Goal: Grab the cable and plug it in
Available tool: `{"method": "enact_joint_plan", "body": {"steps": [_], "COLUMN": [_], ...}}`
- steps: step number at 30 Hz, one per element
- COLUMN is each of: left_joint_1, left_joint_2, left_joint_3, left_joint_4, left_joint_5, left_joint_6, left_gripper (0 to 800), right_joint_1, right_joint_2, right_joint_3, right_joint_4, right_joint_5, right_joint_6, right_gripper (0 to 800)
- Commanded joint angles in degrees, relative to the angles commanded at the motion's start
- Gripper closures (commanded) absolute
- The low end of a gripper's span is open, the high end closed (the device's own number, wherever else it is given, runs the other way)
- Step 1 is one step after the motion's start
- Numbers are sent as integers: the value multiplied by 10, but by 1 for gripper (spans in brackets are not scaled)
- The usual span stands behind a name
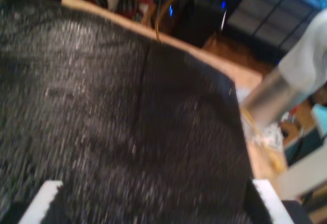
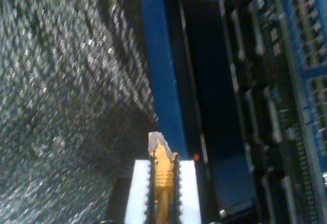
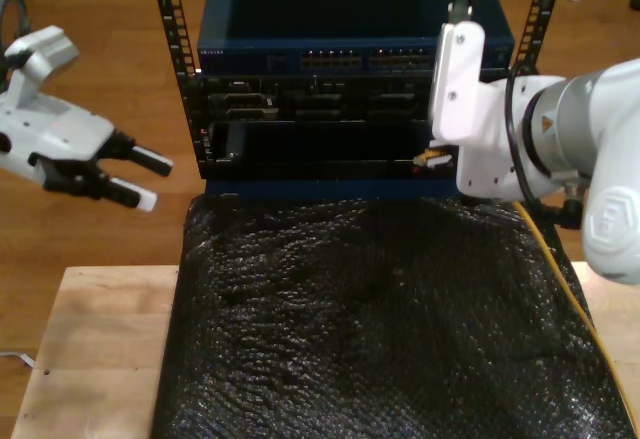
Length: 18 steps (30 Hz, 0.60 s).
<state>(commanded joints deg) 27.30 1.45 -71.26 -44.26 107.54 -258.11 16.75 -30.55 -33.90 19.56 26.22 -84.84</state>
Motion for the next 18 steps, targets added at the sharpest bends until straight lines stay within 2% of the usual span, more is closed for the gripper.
{"method": "enact_joint_plan", "body": {"steps": [8,12,18], "left_joint_1": [21,63,127], "left_joint_2": [-35,-38,-39], "left_joint_3": [13,37,47], "left_joint_4": [137,161,206], "left_joint_5": [-12,-18,-19], "left_joint_6": [50,94,173], "left_gripper": [0,0,0], "right_joint_1": [-33,-33,-33], "right_joint_2": [27,38,48], "right_joint_3": [4,5,18], "right_joint_4": [-19,-24,-24], "right_joint_5": [13,13,13], "right_joint_6": [0,1,1], "right_gripper": [800,800,800]}}
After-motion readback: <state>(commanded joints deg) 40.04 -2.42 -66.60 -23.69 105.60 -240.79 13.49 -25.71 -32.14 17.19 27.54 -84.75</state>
